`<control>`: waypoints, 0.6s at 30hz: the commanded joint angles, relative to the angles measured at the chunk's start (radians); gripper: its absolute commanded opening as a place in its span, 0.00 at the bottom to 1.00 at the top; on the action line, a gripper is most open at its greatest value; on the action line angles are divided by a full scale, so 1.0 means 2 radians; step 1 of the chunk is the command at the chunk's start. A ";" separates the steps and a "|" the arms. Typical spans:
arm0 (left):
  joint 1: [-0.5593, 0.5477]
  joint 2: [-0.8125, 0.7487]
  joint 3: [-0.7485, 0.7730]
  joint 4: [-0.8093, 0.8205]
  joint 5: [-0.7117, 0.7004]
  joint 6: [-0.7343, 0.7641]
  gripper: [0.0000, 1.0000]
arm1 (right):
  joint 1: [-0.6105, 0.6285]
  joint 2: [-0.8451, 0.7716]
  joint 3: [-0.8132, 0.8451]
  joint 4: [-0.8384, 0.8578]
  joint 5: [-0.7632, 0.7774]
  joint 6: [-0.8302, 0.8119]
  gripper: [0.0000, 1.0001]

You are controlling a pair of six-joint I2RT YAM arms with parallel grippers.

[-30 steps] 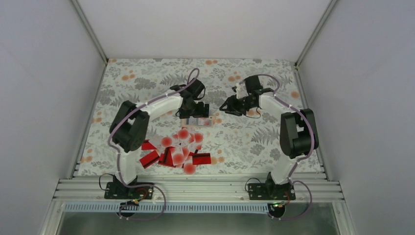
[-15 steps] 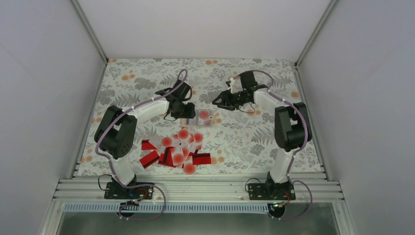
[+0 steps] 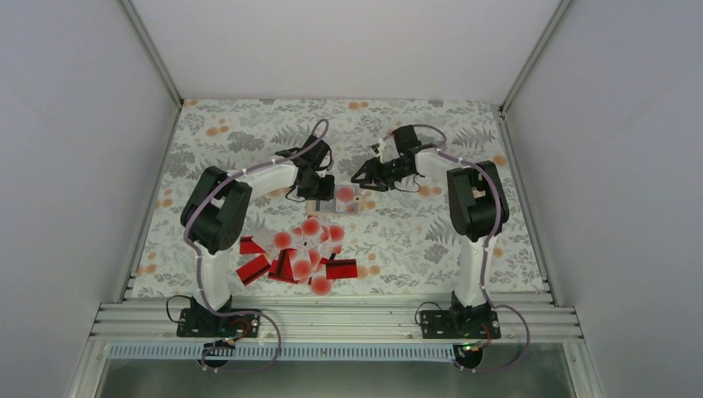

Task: Put the credit cards into the card holder

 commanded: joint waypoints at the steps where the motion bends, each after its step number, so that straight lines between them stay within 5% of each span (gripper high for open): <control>1: 0.002 0.017 0.025 -0.003 0.006 0.013 0.25 | 0.006 0.018 0.007 -0.003 -0.004 -0.009 0.45; 18: 0.001 0.054 0.042 -0.010 0.007 0.020 0.18 | 0.006 0.054 0.015 -0.010 -0.016 -0.023 0.45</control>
